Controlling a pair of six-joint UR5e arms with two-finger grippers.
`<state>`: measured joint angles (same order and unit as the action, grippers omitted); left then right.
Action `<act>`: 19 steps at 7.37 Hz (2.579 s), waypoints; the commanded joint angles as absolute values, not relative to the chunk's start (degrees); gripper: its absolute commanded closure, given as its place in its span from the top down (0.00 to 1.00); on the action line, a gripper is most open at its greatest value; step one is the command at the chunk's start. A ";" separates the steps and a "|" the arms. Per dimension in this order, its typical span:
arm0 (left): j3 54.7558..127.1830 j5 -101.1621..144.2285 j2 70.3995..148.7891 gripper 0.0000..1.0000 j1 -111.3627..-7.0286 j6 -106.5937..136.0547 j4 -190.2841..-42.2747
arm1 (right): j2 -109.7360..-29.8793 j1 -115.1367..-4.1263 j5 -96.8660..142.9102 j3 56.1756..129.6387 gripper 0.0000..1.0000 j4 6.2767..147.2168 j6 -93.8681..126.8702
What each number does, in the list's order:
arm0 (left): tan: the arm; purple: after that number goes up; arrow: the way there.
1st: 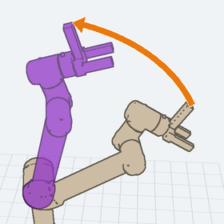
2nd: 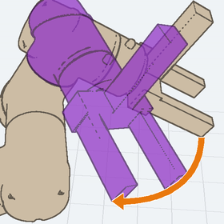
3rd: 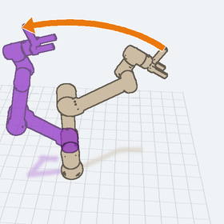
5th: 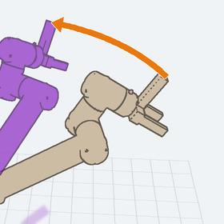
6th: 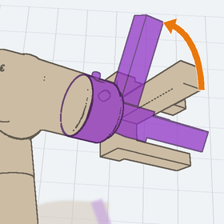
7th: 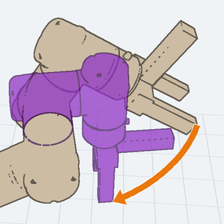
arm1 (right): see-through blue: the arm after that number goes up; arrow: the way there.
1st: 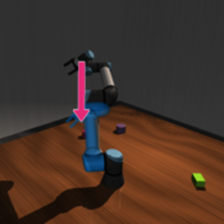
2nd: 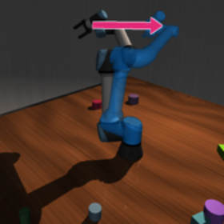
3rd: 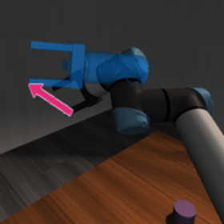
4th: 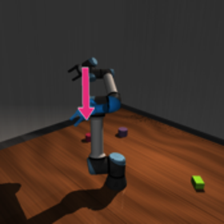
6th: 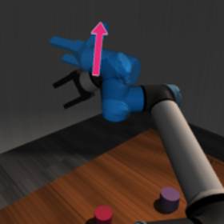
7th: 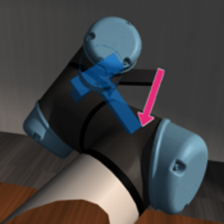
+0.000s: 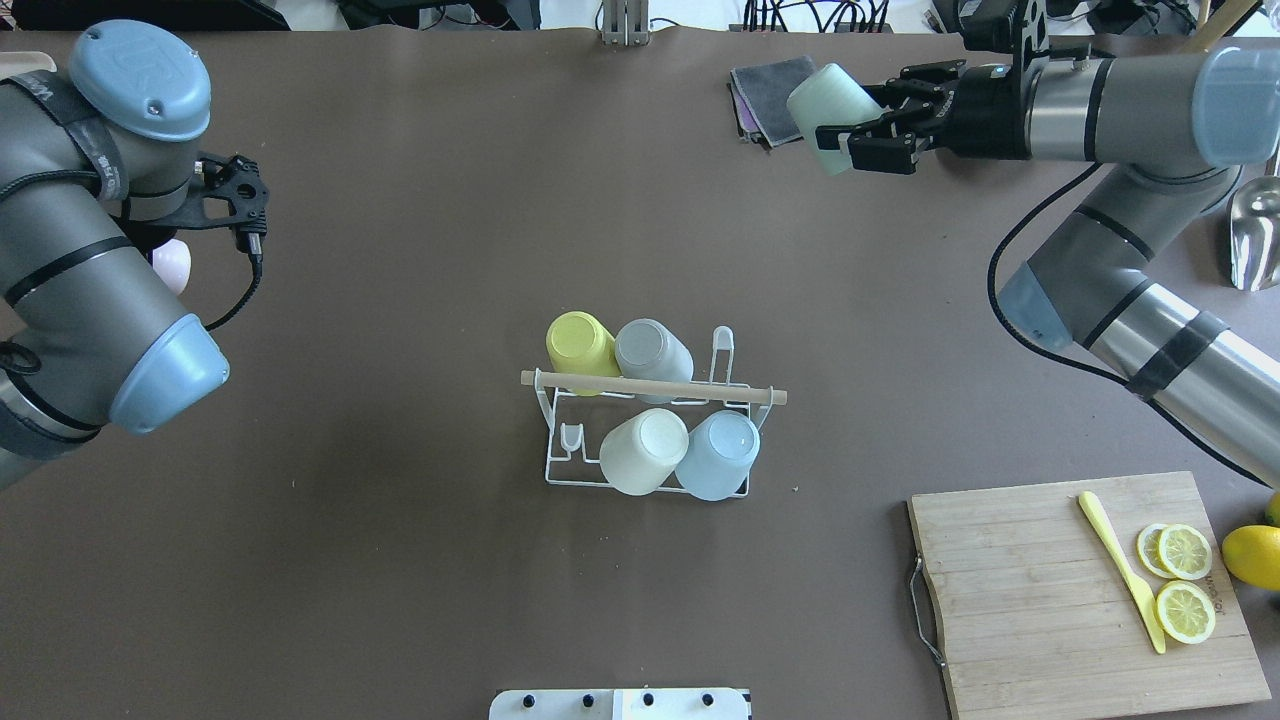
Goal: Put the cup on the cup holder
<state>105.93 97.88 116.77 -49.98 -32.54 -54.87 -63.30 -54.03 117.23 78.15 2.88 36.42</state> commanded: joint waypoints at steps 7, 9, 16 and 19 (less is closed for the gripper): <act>108.72 99.37 111.80 0.15 -50.98 -26.40 -82.08 | -66.18 -42.73 109.07 80.24 0.10 -12.83 24.84; 108.37 99.93 109.88 0.10 -51.41 -25.40 -89.00 | -66.27 -38.95 108.20 80.77 0.10 -12.92 23.73; 108.89 102.66 97.06 0.04 -50.98 -13.82 -127.62 | -67.33 -33.23 103.89 82.18 0.15 -12.48 22.33; 109.07 103.79 94.93 0.04 -50.54 -11.08 -139.89 | -67.94 -32.61 103.80 82.27 0.17 -12.39 22.24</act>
